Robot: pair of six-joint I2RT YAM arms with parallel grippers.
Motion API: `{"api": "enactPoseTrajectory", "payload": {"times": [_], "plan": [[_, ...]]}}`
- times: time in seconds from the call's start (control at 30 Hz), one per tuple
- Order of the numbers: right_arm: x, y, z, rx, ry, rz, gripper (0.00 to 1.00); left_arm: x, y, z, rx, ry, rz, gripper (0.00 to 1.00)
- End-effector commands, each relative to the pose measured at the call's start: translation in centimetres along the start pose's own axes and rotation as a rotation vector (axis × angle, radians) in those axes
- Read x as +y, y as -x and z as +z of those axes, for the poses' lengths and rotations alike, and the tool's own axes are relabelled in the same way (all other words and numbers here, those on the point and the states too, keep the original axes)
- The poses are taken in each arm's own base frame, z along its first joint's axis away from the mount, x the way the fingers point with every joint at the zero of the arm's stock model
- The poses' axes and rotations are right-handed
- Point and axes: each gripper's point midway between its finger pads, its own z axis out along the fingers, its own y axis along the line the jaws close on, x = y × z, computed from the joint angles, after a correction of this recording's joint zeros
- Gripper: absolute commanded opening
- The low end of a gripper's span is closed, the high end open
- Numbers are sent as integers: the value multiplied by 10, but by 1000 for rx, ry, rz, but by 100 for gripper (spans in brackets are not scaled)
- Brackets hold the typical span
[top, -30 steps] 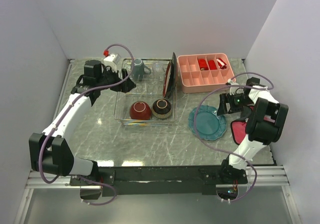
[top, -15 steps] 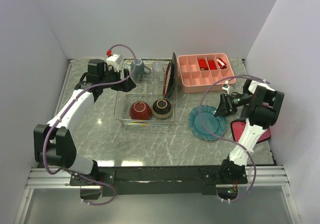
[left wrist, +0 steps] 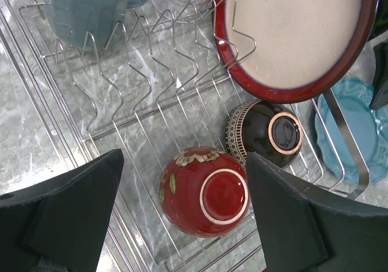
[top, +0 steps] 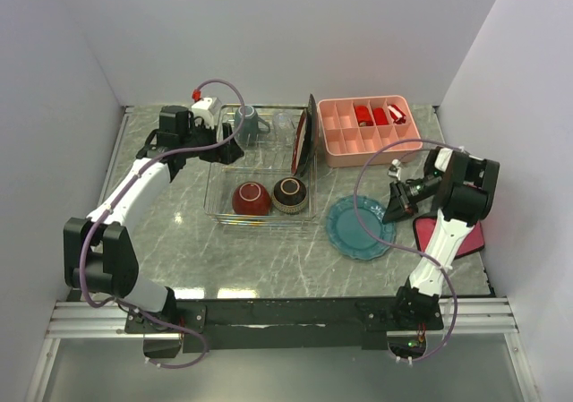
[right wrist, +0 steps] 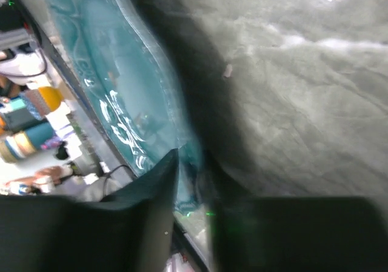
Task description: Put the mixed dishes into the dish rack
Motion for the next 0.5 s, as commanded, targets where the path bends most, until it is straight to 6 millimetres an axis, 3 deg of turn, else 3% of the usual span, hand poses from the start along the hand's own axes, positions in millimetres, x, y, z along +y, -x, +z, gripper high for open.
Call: {"api": "enactPoseTrajectory", "payload": {"times": [0.0, 0.03, 0.1, 0.17, 0.47], "plan": [[-30, -4, 13, 42, -151, -17, 17, -3, 31, -5, -85, 0, 40, 88], [-30, -4, 12, 42, -160, -5, 8, -4, 31, -6, -87, 2, 42, 88], [-25, -4, 6, 37, -177, -13, 1, -4, 33, -9, -93, 7, 44, 88], [-18, -2, -2, 18, -198, -18, 0, -5, 37, -14, -109, 7, 42, 88], [52, 33, -87, -204, -438, -115, 0, -2, 65, -35, -229, 34, 26, 88]]}}
